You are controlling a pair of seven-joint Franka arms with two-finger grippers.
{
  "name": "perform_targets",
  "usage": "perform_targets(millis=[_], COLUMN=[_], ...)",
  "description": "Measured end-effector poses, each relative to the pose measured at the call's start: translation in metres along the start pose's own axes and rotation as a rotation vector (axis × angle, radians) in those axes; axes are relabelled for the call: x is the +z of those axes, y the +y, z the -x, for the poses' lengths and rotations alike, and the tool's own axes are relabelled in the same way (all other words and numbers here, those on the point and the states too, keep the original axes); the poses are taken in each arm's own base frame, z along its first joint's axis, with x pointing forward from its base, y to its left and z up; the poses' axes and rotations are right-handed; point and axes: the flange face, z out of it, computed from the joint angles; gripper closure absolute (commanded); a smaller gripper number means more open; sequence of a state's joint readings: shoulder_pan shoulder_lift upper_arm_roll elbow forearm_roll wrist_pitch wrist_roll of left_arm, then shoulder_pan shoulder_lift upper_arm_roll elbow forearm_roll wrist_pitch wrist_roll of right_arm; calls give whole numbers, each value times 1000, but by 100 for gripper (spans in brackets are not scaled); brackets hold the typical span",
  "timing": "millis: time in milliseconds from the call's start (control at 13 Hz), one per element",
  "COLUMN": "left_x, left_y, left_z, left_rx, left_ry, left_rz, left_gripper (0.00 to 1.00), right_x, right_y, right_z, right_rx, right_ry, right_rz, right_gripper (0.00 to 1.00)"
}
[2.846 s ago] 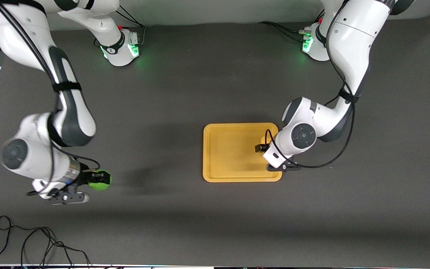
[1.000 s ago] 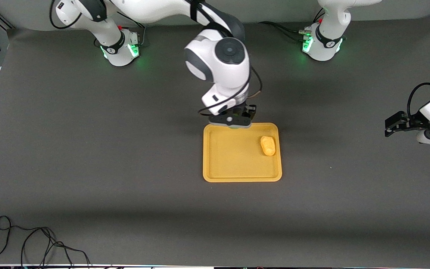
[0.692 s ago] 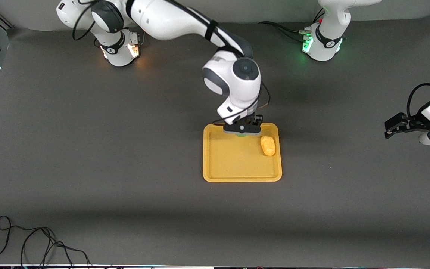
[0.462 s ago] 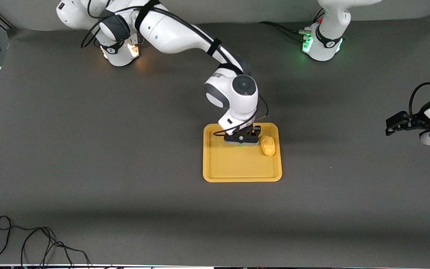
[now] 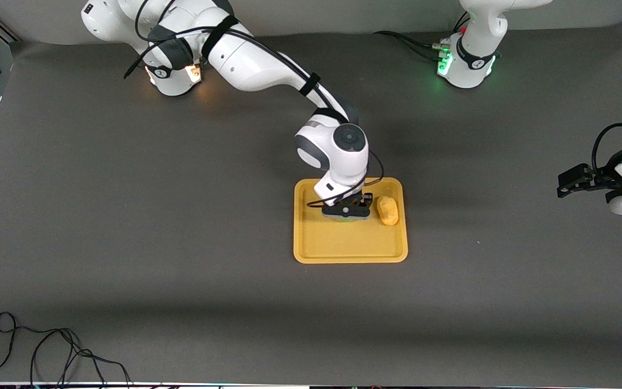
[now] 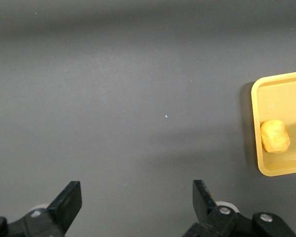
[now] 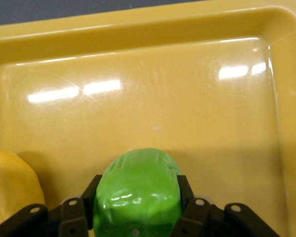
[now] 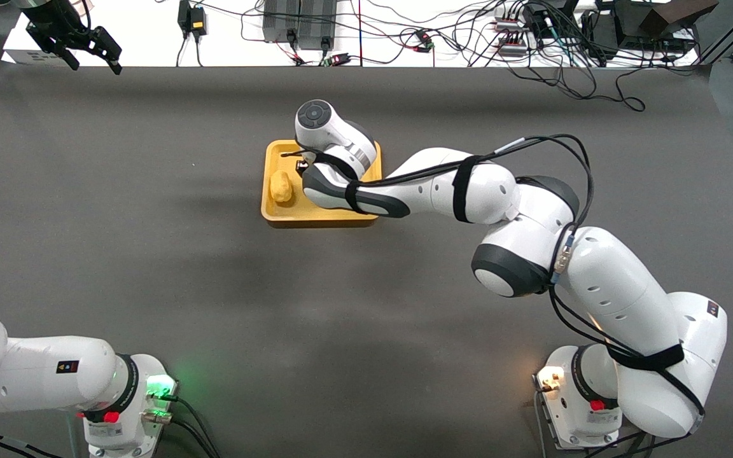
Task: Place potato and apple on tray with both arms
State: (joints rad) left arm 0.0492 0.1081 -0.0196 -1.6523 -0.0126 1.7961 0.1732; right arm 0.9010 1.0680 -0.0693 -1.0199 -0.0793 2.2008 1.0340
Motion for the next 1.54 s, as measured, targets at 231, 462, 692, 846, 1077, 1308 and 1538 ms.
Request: perform_targets(millis=[231, 462, 692, 846, 1077, 1308, 1538], left_x=[1, 5, 8, 8, 10, 12, 14], left_y=[0, 0, -1, -1, -1, -2, -2], left_z=[0, 0, 0, -1, -1, -2, -2], left_rx=[-1, -1, -1, -1, -2, -3, -4], left_ry=[-5, -19, -24, -25, -28, -32, -34], left_rz=[1, 3, 3, 3, 4, 4, 4], left_gripper=[0, 0, 0, 0, 0, 0, 0], right_x=[-3, -54, -169, -243, -316, -358, -384], right_y=[4, -2, 15, 44, 95, 180, 310], right_z=[-11, -26, -55, -74, -93, -122, -151], right_rx=[14, 27, 72, 115, 114, 59, 3], right_ry=[13, 22, 20, 8, -22, -69, -123], right_rz=[-16, -22, -15, -2, 39, 76, 77], right_gripper=[0, 0, 0, 0, 0, 0, 0])
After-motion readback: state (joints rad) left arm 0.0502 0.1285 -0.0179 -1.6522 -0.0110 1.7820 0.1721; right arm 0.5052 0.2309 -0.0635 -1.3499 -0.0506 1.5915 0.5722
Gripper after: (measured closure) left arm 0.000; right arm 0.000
